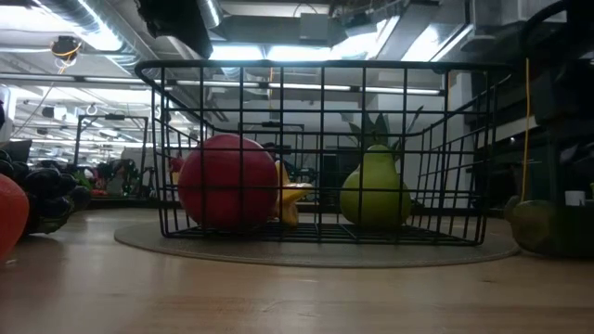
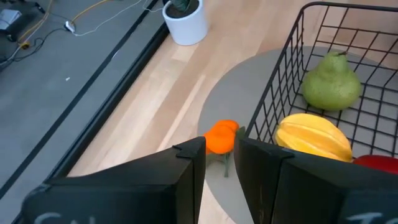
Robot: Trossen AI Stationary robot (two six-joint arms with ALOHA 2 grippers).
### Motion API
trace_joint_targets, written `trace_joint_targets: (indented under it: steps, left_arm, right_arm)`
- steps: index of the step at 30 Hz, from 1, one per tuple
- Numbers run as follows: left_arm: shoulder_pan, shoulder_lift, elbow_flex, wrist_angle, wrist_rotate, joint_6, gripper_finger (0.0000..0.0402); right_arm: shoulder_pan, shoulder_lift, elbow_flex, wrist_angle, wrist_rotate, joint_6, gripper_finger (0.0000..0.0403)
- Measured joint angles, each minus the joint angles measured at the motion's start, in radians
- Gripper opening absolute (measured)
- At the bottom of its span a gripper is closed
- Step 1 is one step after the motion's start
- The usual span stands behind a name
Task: Build produce basket
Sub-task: Put the green chili pepper into the black wire basket
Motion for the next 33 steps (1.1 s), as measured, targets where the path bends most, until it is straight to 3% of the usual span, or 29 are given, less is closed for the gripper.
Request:
trace_joint_targets:
  steps: [12, 24, 33]
  left_arm:
    - [0.0, 0.0, 0.0, 0.0, 0.0, 0.0, 0.0073]
    - [0.0, 0.0, 0.0, -0.001, 0.001, 0.0, 0.0073]
    - [0.0, 0.0, 0.0, -0.001, 0.001, 0.0, 0.0073]
  right_arm:
    - [-0.002, 0.0, 0.001, 0.003, -0.004, -0.003, 0.0026]
    - [-0.001, 0.005, 0.17, -0.213, -0.132, -0.092, 0.0021]
    - [0.0, 0.005, 0.375, -0.228, 0.011, -0.459, 0.0025]
